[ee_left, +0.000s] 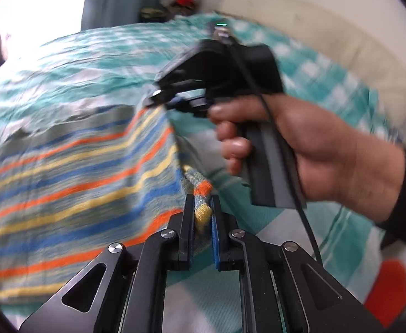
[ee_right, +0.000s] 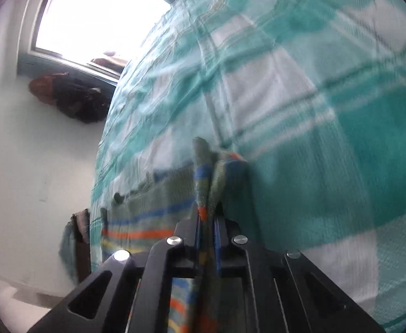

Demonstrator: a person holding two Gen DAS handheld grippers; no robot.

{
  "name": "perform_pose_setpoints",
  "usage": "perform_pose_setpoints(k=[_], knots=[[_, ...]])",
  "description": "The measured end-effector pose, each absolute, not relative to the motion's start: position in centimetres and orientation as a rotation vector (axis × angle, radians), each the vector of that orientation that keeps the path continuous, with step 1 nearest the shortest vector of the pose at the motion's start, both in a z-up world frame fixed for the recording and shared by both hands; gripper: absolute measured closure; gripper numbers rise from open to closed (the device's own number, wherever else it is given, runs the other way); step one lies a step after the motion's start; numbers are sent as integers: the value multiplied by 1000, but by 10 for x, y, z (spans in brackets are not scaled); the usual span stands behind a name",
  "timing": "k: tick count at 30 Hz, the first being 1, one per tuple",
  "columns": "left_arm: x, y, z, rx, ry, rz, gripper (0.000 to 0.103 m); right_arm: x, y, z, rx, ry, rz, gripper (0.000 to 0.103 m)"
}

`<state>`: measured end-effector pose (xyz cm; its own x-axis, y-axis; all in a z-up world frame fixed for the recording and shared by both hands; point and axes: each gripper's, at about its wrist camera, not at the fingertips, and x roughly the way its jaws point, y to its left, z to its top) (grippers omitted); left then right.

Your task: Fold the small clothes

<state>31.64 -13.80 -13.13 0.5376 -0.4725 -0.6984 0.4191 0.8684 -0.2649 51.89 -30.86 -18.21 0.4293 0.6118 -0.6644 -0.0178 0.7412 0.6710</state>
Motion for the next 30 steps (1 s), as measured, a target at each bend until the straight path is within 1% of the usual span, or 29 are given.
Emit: perform_pose_setpoints(k=[2, 4, 6, 9, 13, 16, 21, 22, 23, 24, 25, 26, 27, 28, 29, 30], knots=[[312, -101, -121, -163, 838, -504, 95, 513, -281, -150, 555, 1009, 471, 95], [308, -61, -113, -232, 822, -458, 95, 509, -252, -127, 532, 974, 529, 95], [301, -17, -108, -296, 807, -396, 95, 509, -218, -109, 515, 955, 589, 95], [290, 38, -108, -369, 800, -311, 95, 510, -154, -100, 474, 958, 669, 95], [276, 90, -122, -415, 812, -206, 95, 510, -65, -111, 417, 1000, 737, 95], [271, 115, -139, -450, 841, -151, 95, 507, -18, -127, 356, 1043, 755, 95], [270, 138, -162, -455, 885, -71, 94, 506, 32, -161, 298, 1103, 742, 94], [271, 142, -165, -461, 900, -52, 91, 506, 37, -167, 305, 1112, 760, 90], [271, 146, -170, -473, 922, -28, 84, 505, 38, -171, 309, 1124, 769, 87], [269, 151, -173, -487, 936, -8, 81, 504, 39, -173, 311, 1139, 767, 84], [268, 155, -174, -497, 935, 7, 75, 505, 37, -174, 319, 1142, 765, 73], [264, 161, -171, -506, 928, 25, 65, 502, 28, -168, 344, 1124, 768, 60], [259, 167, -167, -513, 916, 37, 60, 500, 17, -159, 368, 1091, 775, 58], [252, 173, -160, -517, 890, 53, 52, 497, 7, -151, 377, 1063, 780, 58], [251, 179, -157, -518, 873, 59, 49, 493, -6, -140, 367, 1032, 781, 58], [252, 183, -153, -518, 856, 59, 49, 486, -21, -130, 325, 1000, 773, 58]])
